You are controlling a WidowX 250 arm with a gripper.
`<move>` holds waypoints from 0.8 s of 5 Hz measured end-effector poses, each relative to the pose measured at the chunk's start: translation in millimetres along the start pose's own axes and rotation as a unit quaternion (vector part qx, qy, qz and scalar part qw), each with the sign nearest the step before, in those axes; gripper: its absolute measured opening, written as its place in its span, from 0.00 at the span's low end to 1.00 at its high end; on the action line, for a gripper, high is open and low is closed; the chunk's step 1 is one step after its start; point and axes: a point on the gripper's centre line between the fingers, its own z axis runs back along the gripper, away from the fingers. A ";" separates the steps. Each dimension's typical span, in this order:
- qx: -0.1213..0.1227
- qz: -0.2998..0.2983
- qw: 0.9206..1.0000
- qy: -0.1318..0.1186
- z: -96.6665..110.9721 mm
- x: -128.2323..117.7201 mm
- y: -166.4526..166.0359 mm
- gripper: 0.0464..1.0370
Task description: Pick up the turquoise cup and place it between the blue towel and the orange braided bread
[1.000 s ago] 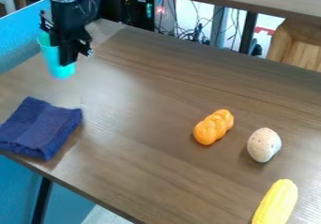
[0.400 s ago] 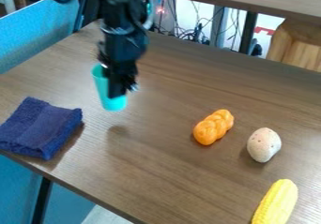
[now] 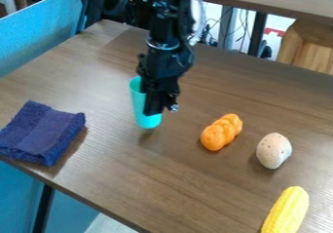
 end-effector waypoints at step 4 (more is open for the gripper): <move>-0.009 0.022 0.999 0.039 -17.6 6.2 5.0 0.09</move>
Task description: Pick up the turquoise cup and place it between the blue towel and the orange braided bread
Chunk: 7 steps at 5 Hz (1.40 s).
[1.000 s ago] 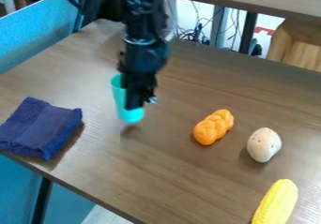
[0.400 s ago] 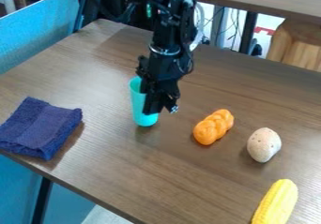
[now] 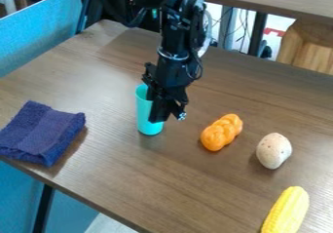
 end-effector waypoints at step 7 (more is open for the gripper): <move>-0.007 0.252 0.966 -0.047 48.5 -79.2 149.0 0.97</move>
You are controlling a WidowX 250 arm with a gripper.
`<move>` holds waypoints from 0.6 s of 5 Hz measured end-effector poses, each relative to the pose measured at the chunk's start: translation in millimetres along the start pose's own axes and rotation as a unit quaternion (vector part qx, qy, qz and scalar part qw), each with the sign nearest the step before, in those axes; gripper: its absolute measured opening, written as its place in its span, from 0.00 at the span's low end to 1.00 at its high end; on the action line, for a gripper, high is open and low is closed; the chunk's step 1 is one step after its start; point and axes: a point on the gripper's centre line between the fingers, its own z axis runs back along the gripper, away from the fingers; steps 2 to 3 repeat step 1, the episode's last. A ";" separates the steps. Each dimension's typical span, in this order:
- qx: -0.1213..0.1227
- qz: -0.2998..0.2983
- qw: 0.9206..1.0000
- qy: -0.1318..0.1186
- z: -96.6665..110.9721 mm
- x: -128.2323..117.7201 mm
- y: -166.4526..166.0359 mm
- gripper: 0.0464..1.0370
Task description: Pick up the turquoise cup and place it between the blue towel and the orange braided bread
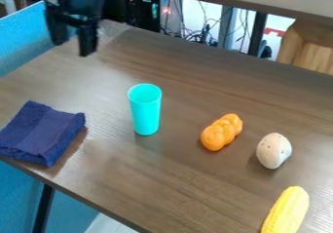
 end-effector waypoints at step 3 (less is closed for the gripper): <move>0.006 0.014 0.999 0.030 -10.1 -1.8 23.2 0.97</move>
